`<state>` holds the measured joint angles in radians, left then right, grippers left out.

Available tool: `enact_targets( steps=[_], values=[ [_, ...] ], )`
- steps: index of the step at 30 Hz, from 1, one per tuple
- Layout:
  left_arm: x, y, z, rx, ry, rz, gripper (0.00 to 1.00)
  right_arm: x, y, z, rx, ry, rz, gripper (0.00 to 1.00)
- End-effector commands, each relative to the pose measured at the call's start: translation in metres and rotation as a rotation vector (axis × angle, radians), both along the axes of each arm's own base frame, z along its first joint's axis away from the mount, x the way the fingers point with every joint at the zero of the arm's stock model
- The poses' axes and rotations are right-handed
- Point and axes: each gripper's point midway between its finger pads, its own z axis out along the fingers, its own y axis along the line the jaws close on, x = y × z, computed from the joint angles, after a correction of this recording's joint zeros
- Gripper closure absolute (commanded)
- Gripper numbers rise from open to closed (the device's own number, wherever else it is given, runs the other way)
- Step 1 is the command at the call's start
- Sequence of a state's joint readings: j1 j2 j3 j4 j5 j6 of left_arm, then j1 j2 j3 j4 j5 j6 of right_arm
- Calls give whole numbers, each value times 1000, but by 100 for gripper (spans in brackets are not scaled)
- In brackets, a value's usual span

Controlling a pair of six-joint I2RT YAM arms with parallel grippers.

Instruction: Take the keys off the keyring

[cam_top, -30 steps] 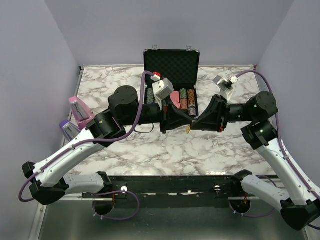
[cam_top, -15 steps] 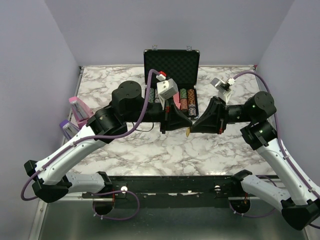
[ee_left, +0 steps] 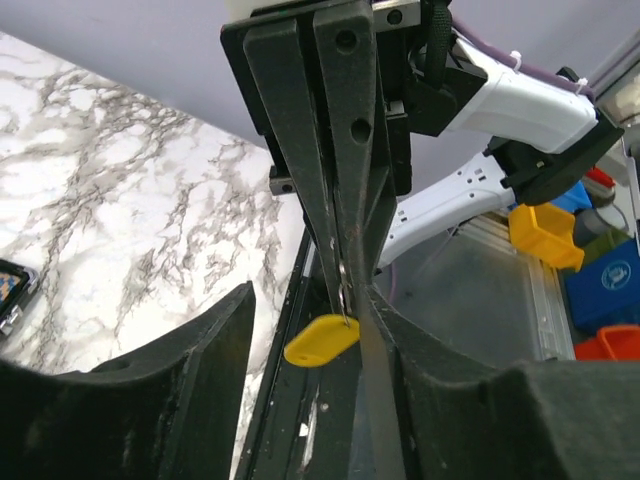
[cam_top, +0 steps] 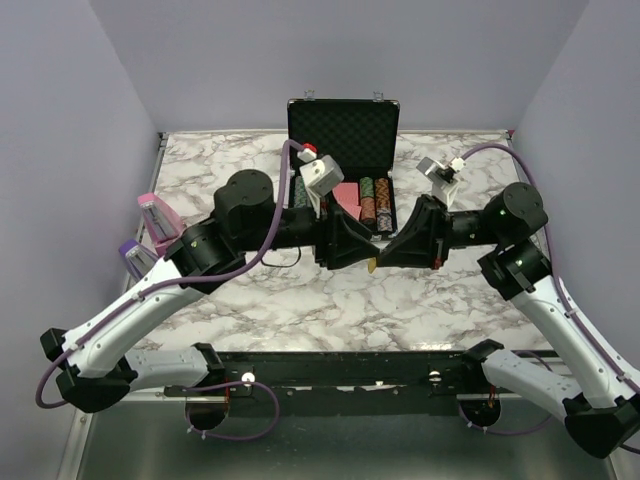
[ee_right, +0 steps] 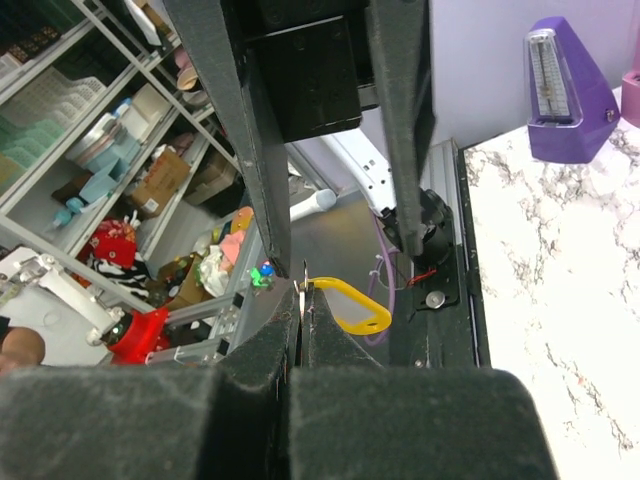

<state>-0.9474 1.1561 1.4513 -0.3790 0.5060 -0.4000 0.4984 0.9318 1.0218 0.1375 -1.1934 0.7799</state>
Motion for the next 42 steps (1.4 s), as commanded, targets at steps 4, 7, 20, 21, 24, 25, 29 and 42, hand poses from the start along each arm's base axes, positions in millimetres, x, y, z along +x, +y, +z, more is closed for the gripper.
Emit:
enact_targets(
  steps=[4,7,20,21,24,25,29,42],
  values=[
    [7,26,22,-240,48,182,53,14,9,3,16,-3,-56,99],
    [11,38,20,-315,56,242,54,23,12,2,22,9,-89,99],
    [21,82,1,-390,116,443,59,39,43,-17,4,81,-88,99],
    [19,86,1,-394,122,445,59,36,46,-17,10,78,-77,99],
    [14,97,0,-418,139,455,59,30,55,-18,23,80,-47,99],
    [16,104,2,-439,144,486,59,29,59,-20,23,82,-40,99],
    [14,118,-3,-432,161,527,59,27,70,-23,22,88,-33,99],
    [10,126,-25,-421,187,542,57,23,90,-39,15,147,-61,99]
  ],
)
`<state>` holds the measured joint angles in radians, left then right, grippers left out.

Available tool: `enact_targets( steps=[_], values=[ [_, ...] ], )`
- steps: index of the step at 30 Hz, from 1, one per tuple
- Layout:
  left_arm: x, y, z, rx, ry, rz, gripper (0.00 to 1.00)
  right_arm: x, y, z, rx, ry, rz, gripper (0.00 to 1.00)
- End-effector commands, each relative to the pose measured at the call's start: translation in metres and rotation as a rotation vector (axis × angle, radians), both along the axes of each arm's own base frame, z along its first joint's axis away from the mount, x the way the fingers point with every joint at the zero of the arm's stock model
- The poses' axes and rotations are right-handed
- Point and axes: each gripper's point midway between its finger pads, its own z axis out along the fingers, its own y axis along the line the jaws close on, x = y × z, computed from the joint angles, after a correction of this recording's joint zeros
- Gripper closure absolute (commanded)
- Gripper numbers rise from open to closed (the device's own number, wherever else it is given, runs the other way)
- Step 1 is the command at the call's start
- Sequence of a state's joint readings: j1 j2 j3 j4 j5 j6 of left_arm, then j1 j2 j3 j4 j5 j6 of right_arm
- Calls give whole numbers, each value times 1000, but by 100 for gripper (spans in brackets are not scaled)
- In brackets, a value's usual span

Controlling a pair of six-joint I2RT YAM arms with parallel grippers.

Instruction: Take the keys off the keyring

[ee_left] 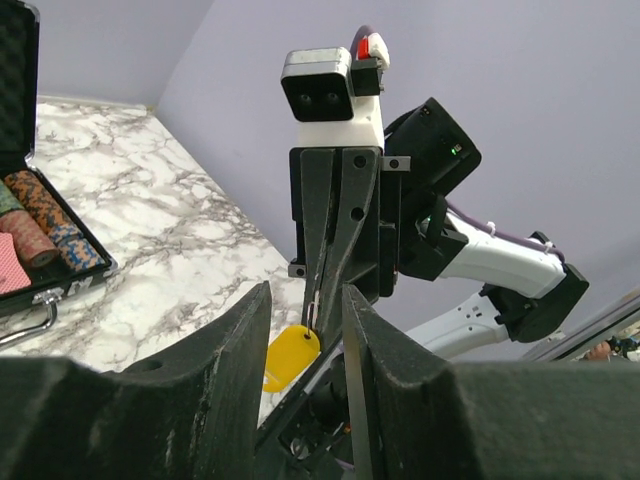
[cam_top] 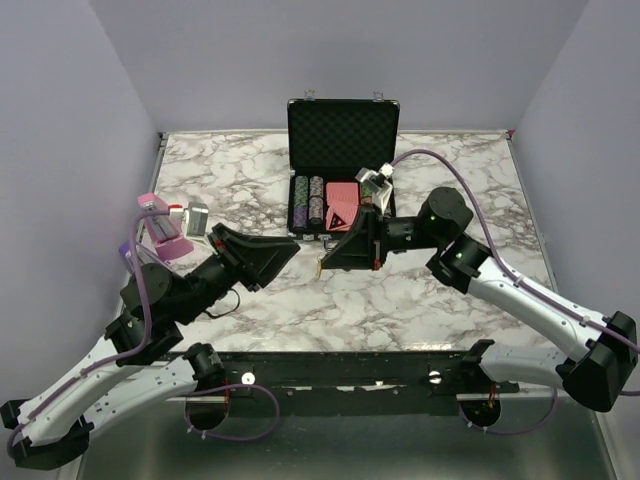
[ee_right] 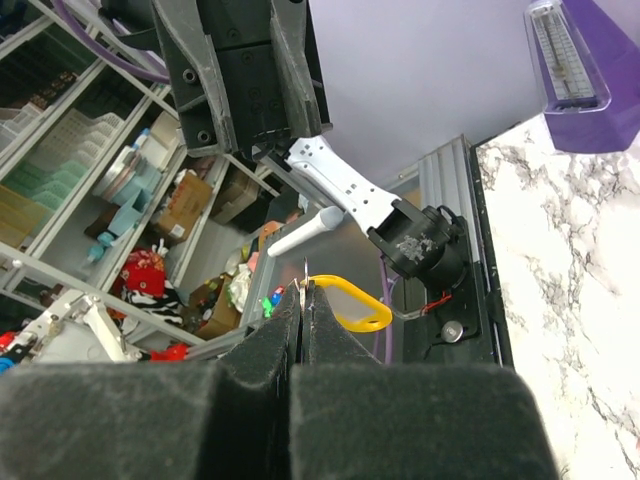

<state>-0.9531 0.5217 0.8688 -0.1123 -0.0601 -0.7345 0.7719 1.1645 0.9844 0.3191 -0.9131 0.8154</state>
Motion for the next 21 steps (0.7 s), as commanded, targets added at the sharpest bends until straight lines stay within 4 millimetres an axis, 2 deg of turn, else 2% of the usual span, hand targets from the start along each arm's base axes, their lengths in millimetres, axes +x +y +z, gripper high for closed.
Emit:
enact_targets(
  steps=[1,4,9,11,14,21],
  values=[
    [0,2,-12,-23,15,7,57,5,7,-1,31,19,-70,99],
    [-2,3,-11,-43,0,4,55,3,14,-3,40,37,-83,99],
    [-1,4,-7,-52,-35,10,53,-10,26,2,50,14,-67,99],
    [-1,3,-9,-46,-35,7,53,-15,28,4,63,5,-64,99],
    [-5,2,0,-96,-55,-14,54,-19,27,11,84,-3,-64,99],
    [-12,10,5,-126,-68,-24,55,-18,24,28,126,-36,-87,99]
  ],
)
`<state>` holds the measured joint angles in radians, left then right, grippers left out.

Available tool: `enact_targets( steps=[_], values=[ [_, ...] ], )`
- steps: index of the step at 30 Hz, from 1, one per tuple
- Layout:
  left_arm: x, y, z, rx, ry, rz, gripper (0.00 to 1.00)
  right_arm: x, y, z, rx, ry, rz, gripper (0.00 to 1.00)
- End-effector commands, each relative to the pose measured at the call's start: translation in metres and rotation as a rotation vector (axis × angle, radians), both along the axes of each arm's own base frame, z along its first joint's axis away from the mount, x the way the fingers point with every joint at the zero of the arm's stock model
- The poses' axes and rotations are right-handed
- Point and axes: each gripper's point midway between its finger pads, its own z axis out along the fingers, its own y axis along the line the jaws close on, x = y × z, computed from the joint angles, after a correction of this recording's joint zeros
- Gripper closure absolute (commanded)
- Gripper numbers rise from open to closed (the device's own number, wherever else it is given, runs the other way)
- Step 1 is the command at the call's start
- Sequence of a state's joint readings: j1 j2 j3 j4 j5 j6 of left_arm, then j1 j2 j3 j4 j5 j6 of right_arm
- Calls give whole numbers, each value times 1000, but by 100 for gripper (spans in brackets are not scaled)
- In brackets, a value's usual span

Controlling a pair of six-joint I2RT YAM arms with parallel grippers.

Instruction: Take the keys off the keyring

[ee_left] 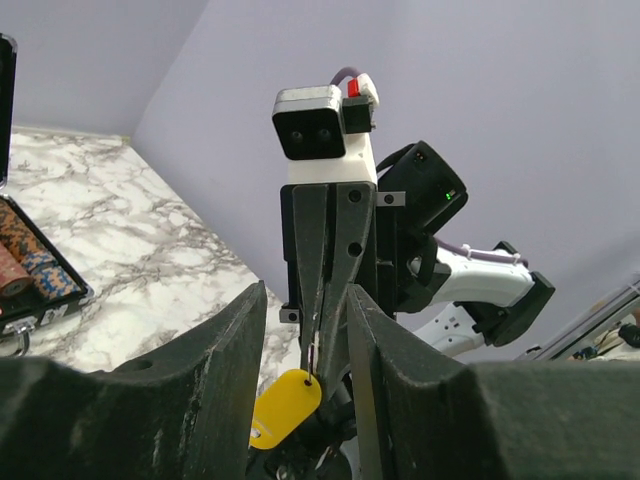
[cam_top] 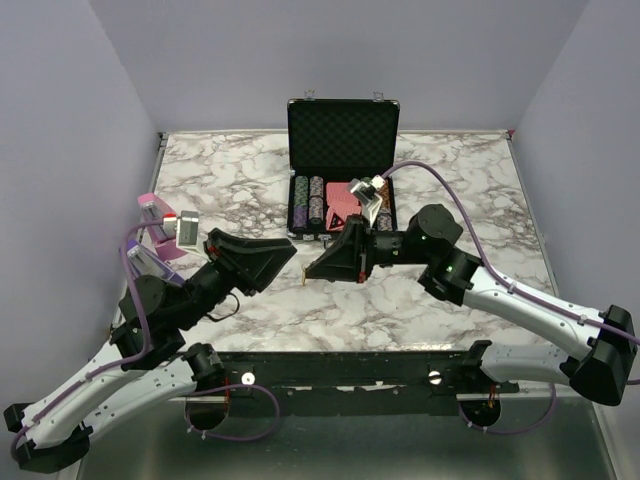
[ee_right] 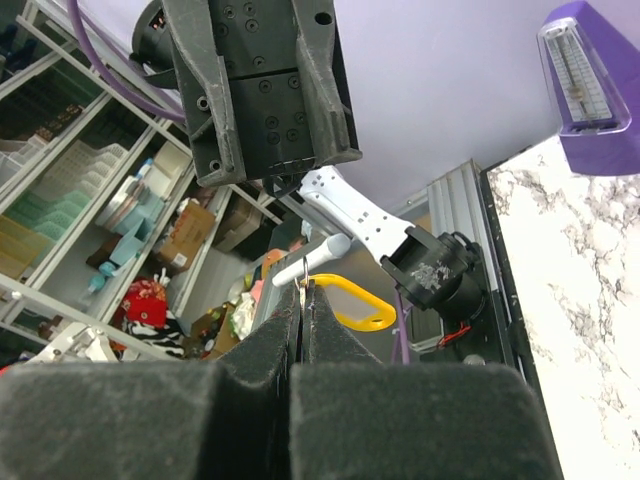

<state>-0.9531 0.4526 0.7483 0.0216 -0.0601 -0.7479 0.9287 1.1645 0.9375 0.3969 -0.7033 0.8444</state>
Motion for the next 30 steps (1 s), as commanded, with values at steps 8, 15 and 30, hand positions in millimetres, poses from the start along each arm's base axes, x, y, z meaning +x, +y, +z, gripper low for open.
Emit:
enact_targets(
  steps=[8,15,30],
  values=[
    [-11,4,9,-50,-27,-38,58,7,-2,41,149,-72,-66,99],
    [-11,-6,3,-26,-21,-67,59,7,-2,44,159,-83,-72,99],
    [-14,-17,-5,-3,-21,-116,67,8,1,37,149,-79,-68,99]
  ],
)
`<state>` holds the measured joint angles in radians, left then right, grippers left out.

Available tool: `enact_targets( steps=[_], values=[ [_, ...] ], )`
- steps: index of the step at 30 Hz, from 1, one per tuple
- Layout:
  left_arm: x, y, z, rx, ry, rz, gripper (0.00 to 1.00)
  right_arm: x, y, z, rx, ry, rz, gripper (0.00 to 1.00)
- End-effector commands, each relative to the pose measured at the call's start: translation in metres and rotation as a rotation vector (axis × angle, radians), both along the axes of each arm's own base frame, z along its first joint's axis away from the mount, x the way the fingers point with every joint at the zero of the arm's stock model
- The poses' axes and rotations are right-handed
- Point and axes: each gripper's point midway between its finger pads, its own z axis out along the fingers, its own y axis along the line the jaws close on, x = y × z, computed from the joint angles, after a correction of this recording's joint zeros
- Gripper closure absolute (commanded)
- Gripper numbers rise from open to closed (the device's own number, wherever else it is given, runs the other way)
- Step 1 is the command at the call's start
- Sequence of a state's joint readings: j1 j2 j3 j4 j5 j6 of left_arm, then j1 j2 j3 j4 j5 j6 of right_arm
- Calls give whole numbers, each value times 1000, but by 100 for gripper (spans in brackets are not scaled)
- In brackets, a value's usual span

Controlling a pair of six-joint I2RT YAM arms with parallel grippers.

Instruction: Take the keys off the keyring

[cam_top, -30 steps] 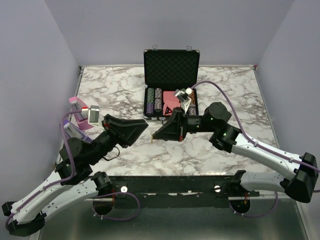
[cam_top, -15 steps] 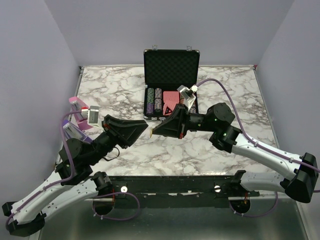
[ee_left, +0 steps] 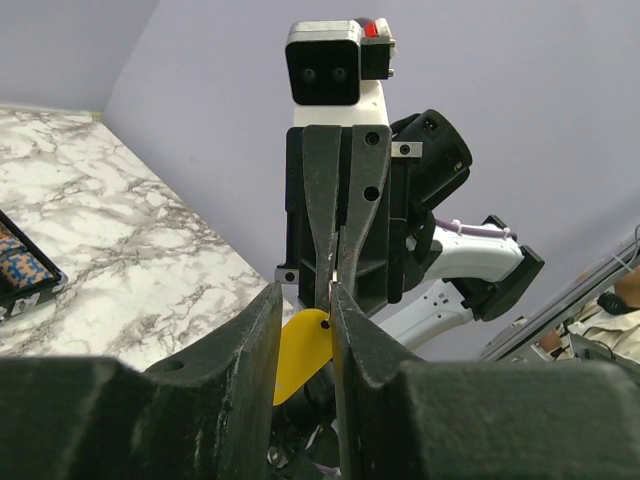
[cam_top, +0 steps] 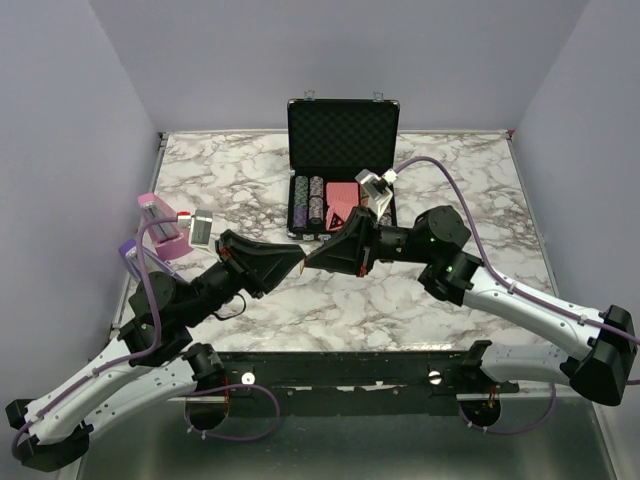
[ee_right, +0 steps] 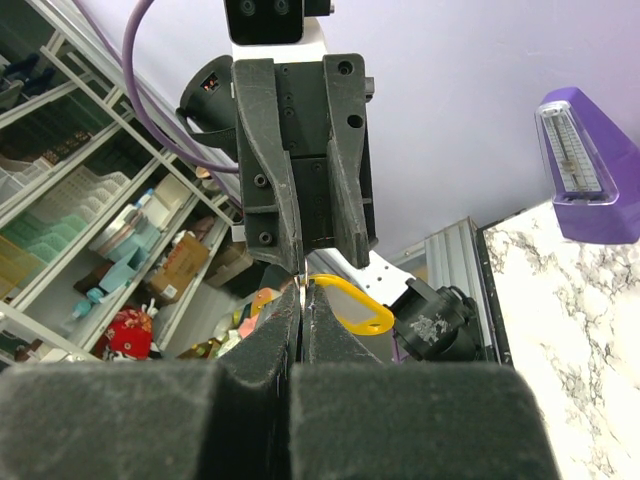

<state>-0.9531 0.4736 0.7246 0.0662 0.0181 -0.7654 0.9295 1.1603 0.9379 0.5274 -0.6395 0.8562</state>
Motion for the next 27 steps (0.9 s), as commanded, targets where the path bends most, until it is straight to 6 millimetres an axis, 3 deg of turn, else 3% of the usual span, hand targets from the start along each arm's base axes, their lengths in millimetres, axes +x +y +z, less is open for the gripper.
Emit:
enact_targets(
  steps=[1,15,24,27],
  values=[
    [-6,-4,0,-8,-15,-37,68,1,2,8,31,-20,-11,99],
    [-8,-10,-3,1,-10,-66,77,1,3,7,32,-13,-4,99],
    [-9,-11,-1,10,-11,-75,99,0,4,6,31,-10,3,99],
    [-9,-12,-3,19,-9,-77,100,0,4,6,31,-8,4,99]
  ],
)
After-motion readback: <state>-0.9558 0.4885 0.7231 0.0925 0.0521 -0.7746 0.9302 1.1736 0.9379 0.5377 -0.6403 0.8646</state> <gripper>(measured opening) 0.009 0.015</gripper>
